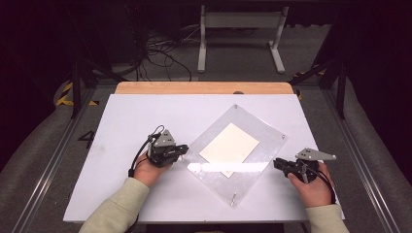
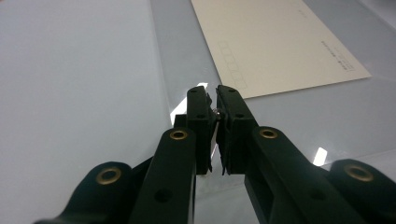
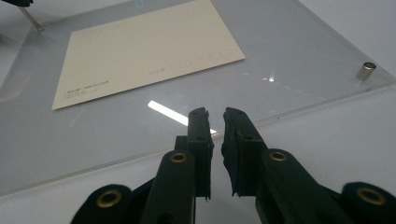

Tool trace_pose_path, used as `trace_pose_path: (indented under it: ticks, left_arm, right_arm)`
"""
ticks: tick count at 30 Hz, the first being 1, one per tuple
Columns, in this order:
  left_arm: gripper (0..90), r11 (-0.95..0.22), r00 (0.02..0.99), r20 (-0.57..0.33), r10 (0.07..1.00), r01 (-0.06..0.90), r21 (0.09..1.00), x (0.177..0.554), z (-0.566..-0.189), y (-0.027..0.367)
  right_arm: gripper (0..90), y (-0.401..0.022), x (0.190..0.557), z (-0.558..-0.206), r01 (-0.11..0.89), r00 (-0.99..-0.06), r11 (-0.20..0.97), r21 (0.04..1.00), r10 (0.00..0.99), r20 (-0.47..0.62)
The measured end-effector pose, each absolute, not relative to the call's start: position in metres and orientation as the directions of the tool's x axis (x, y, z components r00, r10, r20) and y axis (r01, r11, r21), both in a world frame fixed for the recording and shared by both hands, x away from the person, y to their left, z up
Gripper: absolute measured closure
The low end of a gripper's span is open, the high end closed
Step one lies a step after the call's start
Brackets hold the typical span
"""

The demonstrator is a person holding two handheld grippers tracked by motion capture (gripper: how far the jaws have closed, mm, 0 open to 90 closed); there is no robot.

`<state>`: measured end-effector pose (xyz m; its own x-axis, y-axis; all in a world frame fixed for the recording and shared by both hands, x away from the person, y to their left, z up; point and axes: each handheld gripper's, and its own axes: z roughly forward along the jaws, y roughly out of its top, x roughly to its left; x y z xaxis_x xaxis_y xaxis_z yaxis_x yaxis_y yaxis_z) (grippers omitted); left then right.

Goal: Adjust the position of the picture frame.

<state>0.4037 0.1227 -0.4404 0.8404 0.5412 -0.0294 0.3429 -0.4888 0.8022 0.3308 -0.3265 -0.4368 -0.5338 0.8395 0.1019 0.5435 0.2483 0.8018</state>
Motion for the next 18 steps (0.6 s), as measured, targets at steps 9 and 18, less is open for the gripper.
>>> trace_pose_path:
  ticks: [9,18]
  left_arm:
    - [84.0,-0.601,0.943,-0.033,0.33,0.237,0.764,0.36,-0.435,0.11]
    - [84.3,-0.594,0.944,-0.023,0.329,0.226,0.772,0.354,-0.437,0.11]
  right_arm:
    - [80.0,-0.335,0.334,-0.436,0.563,-0.507,0.228,0.795,0.854,0.114]
    - [90.0,-0.33,0.357,-0.45,0.618,-0.473,0.258,0.743,0.877,0.089]
